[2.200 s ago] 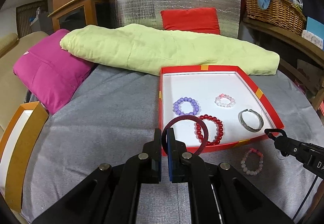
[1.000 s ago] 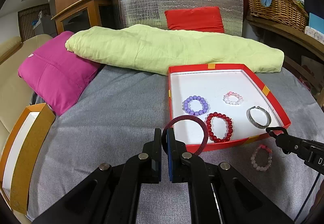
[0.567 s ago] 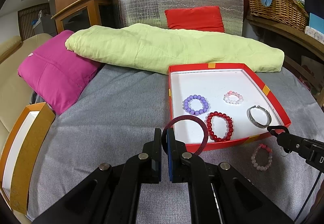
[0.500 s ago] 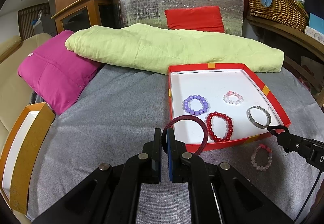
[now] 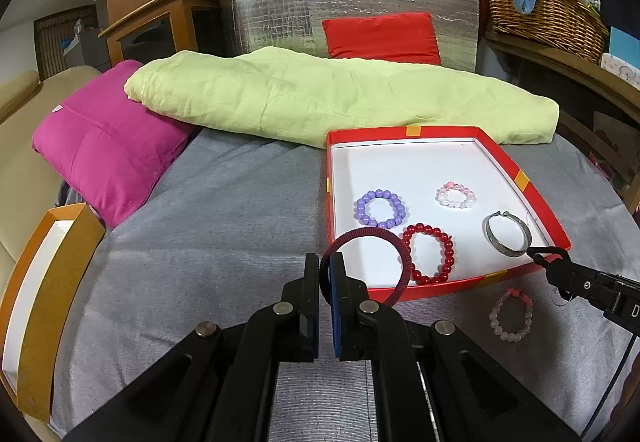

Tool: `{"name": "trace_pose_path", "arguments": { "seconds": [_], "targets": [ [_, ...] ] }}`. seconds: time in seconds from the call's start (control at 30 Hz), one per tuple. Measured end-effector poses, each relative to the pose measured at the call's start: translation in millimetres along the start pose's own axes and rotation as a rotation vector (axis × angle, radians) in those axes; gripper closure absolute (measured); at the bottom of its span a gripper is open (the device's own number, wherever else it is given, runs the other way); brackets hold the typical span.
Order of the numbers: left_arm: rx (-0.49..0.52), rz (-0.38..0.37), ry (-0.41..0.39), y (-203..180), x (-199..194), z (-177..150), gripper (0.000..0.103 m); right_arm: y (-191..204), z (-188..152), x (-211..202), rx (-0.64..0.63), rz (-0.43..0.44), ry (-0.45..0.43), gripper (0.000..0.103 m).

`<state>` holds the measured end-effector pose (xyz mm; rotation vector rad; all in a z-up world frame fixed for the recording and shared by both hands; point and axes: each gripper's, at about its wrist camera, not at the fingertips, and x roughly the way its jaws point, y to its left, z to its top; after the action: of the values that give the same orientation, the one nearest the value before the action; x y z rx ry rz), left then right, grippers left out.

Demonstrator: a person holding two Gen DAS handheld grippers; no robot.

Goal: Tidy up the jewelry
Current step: 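Carry the dark red bangle and black cord bracelet toward the red box, then lower both bracelets into the red box and open both tools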

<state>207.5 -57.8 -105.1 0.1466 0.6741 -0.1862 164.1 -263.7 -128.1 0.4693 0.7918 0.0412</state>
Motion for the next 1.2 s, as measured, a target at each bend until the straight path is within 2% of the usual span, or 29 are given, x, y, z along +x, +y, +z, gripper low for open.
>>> {"name": "trace_pose_path", "arguments": {
  "seconds": [1.2],
  "targets": [
    [0.001,-0.019,0.020,-20,23,11,0.098,-15,21,3,0.044,0.013,-0.026,0.094]
  ]
}}
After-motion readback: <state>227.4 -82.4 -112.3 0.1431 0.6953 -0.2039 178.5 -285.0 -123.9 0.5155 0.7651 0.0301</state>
